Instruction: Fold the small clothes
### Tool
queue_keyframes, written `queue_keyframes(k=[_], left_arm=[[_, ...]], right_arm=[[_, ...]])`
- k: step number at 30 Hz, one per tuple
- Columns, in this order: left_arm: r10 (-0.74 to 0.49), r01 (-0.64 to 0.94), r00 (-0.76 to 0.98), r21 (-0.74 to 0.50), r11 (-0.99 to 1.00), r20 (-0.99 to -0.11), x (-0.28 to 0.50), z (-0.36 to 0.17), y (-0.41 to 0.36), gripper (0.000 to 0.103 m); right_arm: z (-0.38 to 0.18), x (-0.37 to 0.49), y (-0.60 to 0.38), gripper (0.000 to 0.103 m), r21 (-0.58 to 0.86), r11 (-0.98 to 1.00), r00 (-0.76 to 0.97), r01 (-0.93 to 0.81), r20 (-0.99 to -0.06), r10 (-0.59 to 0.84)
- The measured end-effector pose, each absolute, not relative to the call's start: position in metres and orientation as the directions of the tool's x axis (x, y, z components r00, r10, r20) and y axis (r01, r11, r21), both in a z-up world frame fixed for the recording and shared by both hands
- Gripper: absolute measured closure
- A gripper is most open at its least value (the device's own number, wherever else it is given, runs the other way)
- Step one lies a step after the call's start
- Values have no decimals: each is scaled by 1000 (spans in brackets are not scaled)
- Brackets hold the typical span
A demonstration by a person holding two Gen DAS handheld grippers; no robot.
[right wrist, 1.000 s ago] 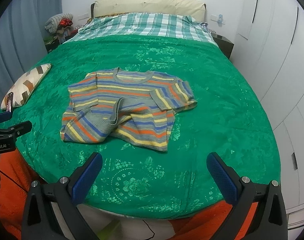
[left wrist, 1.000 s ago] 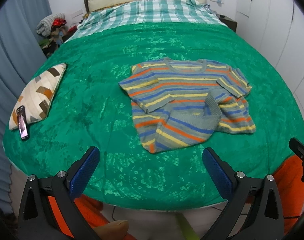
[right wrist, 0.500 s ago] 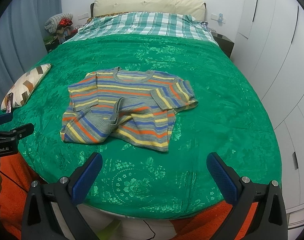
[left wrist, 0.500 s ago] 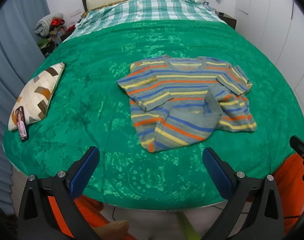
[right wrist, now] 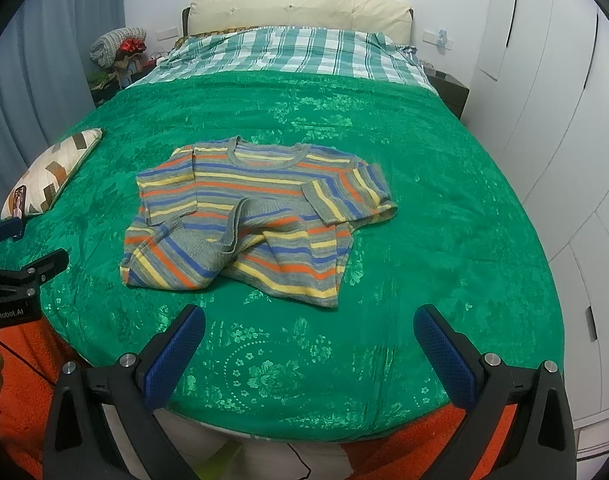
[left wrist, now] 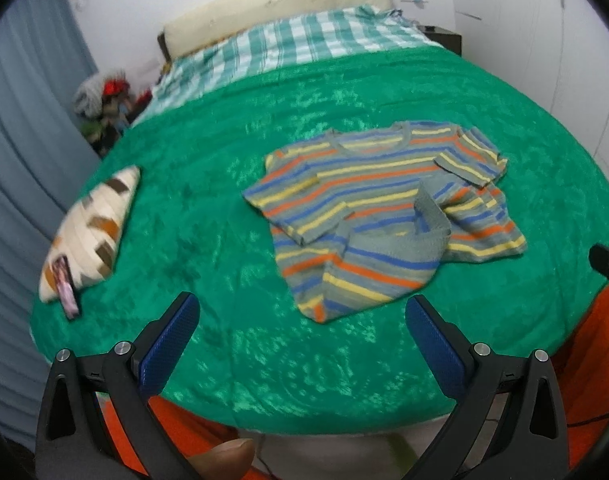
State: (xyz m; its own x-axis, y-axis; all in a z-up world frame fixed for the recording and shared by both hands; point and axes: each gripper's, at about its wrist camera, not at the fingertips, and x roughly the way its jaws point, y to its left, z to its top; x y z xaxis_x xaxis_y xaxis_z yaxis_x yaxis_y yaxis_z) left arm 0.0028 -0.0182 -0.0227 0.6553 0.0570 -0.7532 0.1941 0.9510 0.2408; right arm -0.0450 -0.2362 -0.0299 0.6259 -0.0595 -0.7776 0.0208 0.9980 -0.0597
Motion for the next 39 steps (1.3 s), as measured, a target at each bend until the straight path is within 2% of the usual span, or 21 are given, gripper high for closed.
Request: queue_keyframes(k=[6, 11, 15, 26, 39], left_arm=[[67, 226, 666, 286, 931, -743, 3, -27, -24, 0], [35, 244, 612, 231, 942, -790, 5, -31, -24, 0], [53, 234, 619, 248, 940, -784, 4, -31, -24, 0], [23, 193, 588, 167, 967, -808, 8, -31, -11, 0], [14, 216, 594, 176, 960, -804, 6, -31, -14, 0]], right_arm=[[-34, -43, -236, 0, -55, 998, 619, 22, -783, -57], [-30, -43, -239, 0, -50, 999, 620, 20, -783, -52], [-30, -44, -233, 0, -49, 999, 621, 8, -783, -43], [-30, -43, -234, 0, -45, 999, 614, -9, -789, -30], [-34, -43, -232, 0, -42, 999, 608, -12, -794, -26]])
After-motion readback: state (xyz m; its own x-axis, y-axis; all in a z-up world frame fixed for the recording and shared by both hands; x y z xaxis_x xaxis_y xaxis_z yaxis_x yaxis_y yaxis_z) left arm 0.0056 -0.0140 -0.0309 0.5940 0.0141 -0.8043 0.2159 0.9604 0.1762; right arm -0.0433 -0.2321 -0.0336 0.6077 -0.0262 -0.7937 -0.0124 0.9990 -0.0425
